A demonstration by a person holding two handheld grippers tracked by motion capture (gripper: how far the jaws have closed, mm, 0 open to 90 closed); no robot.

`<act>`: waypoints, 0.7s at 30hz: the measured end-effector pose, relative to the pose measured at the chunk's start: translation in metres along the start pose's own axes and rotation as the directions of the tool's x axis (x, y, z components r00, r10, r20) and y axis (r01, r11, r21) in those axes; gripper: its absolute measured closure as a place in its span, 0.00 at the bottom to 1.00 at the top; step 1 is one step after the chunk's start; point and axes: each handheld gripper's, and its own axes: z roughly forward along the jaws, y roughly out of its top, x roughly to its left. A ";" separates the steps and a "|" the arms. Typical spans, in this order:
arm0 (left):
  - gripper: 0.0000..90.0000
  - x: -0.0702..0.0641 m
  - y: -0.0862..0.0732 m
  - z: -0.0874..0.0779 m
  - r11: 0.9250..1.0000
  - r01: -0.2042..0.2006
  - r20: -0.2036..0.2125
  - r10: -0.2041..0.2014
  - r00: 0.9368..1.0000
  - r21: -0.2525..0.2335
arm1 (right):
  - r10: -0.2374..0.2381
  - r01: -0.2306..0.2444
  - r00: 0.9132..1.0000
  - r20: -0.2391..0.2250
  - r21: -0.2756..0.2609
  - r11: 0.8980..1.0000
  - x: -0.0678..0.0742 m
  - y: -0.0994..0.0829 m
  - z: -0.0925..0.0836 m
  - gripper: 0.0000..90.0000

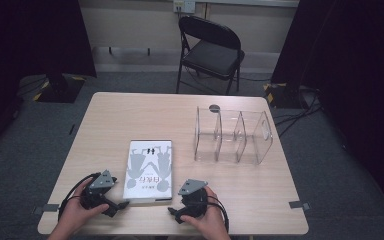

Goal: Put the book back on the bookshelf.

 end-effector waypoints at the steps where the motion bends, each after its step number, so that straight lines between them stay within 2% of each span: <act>1: 0.00 0.000 0.001 0.000 1.000 0.002 0.000 -0.002 1.000 0.004 | 0.001 -0.001 1.000 0.001 0.000 1.000 0.000 0.000 0.000 0.10; 3: 0.01 -0.001 0.002 -0.001 1.000 -0.012 0.004 0.012 1.000 0.015 | 0.005 -0.005 1.000 0.002 0.001 1.000 0.000 0.001 0.001 0.10; 4: 0.09 -0.002 0.003 -0.001 1.000 -0.018 0.008 0.018 1.000 0.003 | 0.006 -0.006 1.000 0.001 0.002 1.000 0.001 0.001 0.001 0.10; 5: 0.09 -0.003 0.004 -0.001 0.999 -0.034 0.014 0.034 0.999 0.003 | 0.010 -0.010 1.000 0.004 0.005 1.000 0.001 0.002 0.001 0.10; 6: 0.23 -0.004 0.005 -0.002 0.999 -0.033 0.025 0.033 0.999 -0.014 | 0.003 -0.003 1.000 0.004 0.000 1.000 0.001 0.002 0.002 0.10; 8: 0.22 -0.006 0.009 -0.001 0.998 -0.059 0.018 0.059 0.998 0.003 | 0.013 -0.013 1.000 0.006 0.005 1.000 0.002 0.002 0.002 0.10; 9: 0.25 -0.008 0.012 0.001 0.999 -0.054 0.032 0.054 0.998 -0.006 | 0.003 -0.003 1.000 0.006 0.003 1.000 0.002 0.003 0.003 0.10; 11: 0.32 -0.008 0.013 0.000 0.998 -0.058 0.032 0.059 0.998 -0.012 | 0.001 -0.001 1.000 0.000 -0.001 1.000 0.002 0.004 0.004 0.10; 13: 0.33 -0.009 0.016 0.001 0.997 -0.080 0.035 0.081 0.996 -0.008 | -0.001 0.001 1.000 -0.002 -0.002 1.000 0.002 0.004 0.005 0.10; 16: 0.37 -0.011 0.017 0.002 0.997 -0.078 0.048 0.079 0.996 -0.014 | -0.003 0.003 1.000 -0.008 0.000 1.000 0.003 0.006 0.006 0.11; 21: 0.37 -0.012 0.018 0.001 0.997 -0.082 0.037 0.082 0.996 -0.002 | -0.007 0.007 1.000 -0.016 0.002 1.000 0.006 0.013 0.013 0.11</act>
